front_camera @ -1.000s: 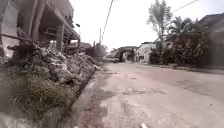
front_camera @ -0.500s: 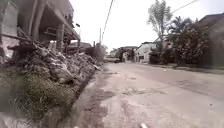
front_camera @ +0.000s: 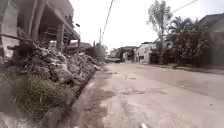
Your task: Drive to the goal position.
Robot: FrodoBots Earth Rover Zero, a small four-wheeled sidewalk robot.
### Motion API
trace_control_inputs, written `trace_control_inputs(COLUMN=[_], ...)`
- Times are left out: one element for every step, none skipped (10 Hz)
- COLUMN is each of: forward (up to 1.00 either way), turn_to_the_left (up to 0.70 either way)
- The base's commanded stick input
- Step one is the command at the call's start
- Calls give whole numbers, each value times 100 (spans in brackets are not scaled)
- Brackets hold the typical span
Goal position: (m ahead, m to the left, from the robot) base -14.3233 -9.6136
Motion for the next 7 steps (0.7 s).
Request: trace_control_inputs(forward=[4, 4, 5, 4, 5, 4, 5], turn_to_the_left=[0, 0, 0, 0, 0, 0, 0])
